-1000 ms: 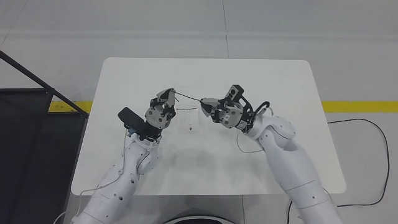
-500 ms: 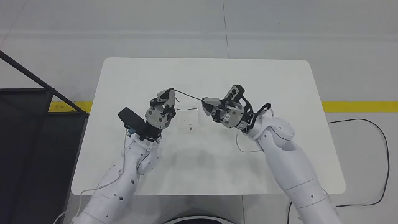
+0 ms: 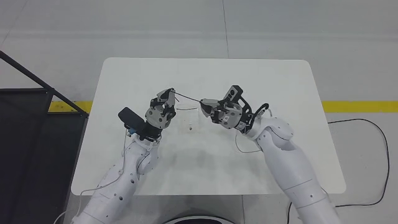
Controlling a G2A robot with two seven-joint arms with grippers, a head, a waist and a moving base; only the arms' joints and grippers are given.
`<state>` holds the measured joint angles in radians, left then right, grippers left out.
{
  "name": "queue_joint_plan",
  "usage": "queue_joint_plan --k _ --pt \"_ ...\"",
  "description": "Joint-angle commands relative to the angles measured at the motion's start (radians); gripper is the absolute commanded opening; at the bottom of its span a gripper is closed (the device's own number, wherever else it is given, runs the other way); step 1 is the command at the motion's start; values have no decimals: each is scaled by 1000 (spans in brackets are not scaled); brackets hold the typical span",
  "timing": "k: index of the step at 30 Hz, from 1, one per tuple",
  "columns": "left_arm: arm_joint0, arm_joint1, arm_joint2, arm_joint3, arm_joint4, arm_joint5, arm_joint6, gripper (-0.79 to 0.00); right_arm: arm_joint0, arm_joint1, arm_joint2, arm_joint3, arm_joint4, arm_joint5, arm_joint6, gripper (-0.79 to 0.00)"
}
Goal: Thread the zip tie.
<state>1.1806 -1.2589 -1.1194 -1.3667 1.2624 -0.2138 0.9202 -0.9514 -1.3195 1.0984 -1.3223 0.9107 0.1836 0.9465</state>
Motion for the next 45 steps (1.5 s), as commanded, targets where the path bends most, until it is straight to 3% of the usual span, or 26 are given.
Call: queue_joint_plan --k 1,45 --pt "0 0 0 0 0 0 0 -785 1 -1 -1 1 1 1 -2 -785" --pt "0 0 0 0 0 0 0 -785 5 -5 1 11 16 11 6 -785"
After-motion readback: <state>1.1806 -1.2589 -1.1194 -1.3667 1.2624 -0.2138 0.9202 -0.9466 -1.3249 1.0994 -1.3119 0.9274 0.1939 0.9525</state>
